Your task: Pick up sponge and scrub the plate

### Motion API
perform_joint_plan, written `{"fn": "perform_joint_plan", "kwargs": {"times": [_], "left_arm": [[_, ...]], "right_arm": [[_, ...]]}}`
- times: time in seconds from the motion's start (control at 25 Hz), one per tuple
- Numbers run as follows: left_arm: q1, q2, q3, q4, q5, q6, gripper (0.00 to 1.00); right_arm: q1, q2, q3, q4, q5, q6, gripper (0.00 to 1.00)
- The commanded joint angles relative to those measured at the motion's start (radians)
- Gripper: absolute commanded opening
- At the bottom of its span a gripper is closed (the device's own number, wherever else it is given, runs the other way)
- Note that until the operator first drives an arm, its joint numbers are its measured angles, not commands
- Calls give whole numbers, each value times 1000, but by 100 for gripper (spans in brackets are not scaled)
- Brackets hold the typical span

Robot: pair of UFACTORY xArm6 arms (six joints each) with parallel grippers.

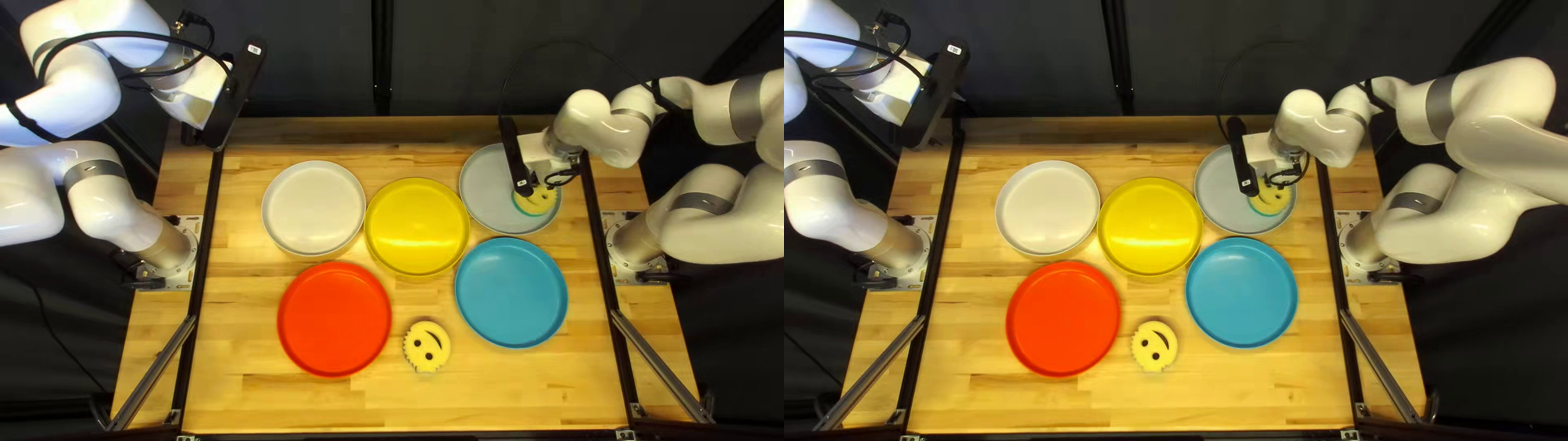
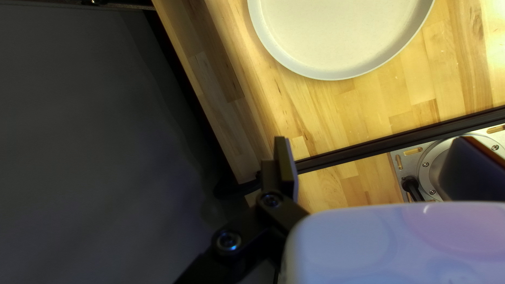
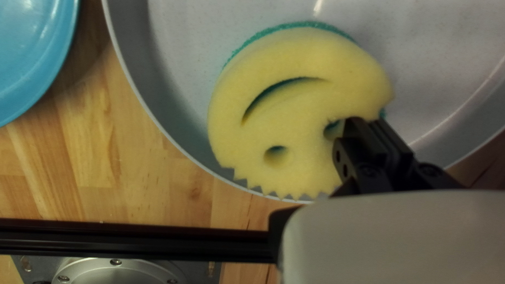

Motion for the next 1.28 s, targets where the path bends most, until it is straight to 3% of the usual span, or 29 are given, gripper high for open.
{"fn": "perform_joint_plan", "kwargs": {"times": [0.04,0.2,0.36,0.64,1.0,1.16,1.28], "left_arm": [[0,0,0,0,0,0,100],[0,0,0,0,0,0,100],[0,0,0,0,0,0,100],[0,0,0,0,0,0,100],[0,0,0,0,0,0,100],[0,0,0,0,0,0,100],[0,0,0,0,0,0,100]], "right_arm": [[78,81,-73,-21,-20,66,0],[143,197,-172,-49,-49,110,0],[159,245,-207,-65,-66,115,0],[110,183,-119,-56,-85,66,0],[-13,20,15,-30,-23,-27,0],[-35,-38,30,-21,27,-36,0],[-22,0,4,-24,12,-14,0]]}}
